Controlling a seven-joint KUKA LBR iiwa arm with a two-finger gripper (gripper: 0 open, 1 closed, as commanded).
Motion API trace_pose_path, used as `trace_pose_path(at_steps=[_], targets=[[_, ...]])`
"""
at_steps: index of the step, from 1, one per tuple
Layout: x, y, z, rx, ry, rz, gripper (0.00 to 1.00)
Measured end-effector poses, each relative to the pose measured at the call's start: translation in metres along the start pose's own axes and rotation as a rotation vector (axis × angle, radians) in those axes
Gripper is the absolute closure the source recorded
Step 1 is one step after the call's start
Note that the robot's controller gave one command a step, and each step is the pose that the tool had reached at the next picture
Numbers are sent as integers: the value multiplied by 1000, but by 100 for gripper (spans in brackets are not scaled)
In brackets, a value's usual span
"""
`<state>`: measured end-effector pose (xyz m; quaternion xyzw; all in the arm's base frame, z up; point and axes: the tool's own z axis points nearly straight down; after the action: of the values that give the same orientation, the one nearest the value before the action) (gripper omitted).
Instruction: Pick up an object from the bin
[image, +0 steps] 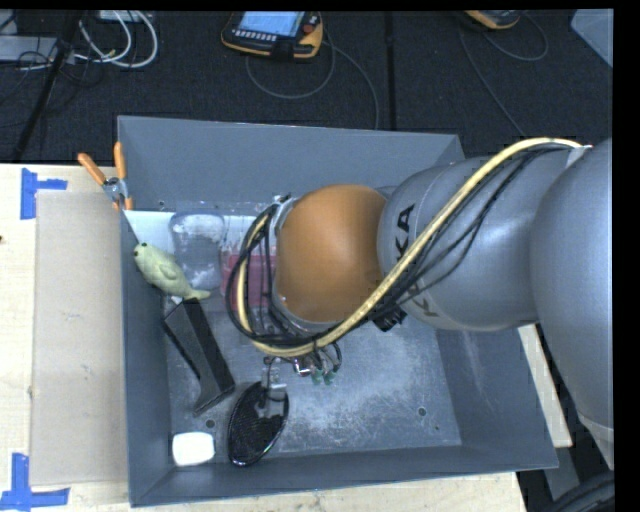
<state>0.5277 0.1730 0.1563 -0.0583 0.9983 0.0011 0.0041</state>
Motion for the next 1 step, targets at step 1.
trace_pose_path(at_steps=[1], targets=[[-4, -16, 52, 3, 19, 16, 0]])
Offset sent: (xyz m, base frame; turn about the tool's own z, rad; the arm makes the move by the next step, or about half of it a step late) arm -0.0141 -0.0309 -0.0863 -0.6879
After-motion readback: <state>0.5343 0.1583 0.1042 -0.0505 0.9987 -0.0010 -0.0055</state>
